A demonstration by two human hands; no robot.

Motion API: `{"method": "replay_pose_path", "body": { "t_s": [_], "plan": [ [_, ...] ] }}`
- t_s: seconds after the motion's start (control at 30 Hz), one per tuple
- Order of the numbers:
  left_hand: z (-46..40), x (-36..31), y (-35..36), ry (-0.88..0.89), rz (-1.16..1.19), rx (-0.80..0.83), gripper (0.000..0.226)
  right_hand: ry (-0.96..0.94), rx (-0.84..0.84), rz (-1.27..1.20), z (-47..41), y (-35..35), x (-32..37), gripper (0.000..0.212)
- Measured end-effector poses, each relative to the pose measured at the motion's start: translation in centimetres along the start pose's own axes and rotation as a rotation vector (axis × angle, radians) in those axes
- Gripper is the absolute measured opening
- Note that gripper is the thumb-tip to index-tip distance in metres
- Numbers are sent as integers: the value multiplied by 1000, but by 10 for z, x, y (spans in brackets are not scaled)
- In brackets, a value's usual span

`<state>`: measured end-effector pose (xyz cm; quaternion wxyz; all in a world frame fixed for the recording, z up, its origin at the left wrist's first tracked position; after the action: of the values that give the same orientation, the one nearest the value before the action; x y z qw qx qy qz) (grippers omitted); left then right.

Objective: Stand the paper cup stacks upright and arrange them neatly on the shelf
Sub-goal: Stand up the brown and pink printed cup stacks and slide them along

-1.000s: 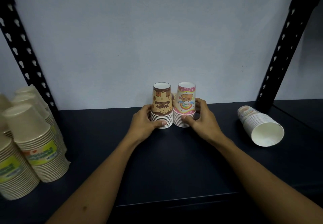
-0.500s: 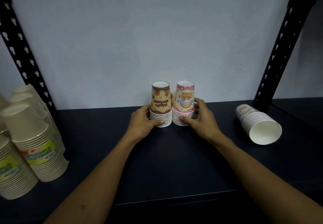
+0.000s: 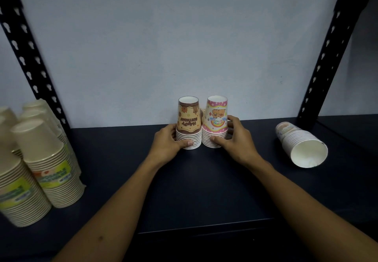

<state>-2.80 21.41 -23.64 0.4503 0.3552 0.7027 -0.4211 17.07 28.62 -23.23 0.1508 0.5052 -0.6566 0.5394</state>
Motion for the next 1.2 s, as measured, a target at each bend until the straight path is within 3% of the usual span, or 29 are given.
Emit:
{"method": "replay_pose_path", "body": {
  "t_s": [0.37,0.63,0.97,1.2],
  "plan": [
    [33,-14,3,28,0,-50,72,3,-71,-87,37,-14,13,70],
    [56,-49,34,133,75,10,67,-25,-209,-115,75,-63,16,70],
    [56,-129,124,279,246,207,56,-77,-452,24,114,-188,25,66],
    [67,-152,218,302,285,443,61,80,-622,34,145,-258,-28,65]
  ]
}}
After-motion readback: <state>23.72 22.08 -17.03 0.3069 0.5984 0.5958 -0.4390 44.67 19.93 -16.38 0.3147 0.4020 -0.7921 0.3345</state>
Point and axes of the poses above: each hand's wrist, its own z-axis away from the middle knuckle, its own y-axis out of the palm, x = y × z, the point moved 3 cm from there along -z, towards the middle knuckle, and after that the axes turned 7 degrees about z, right-handed, at the moved point
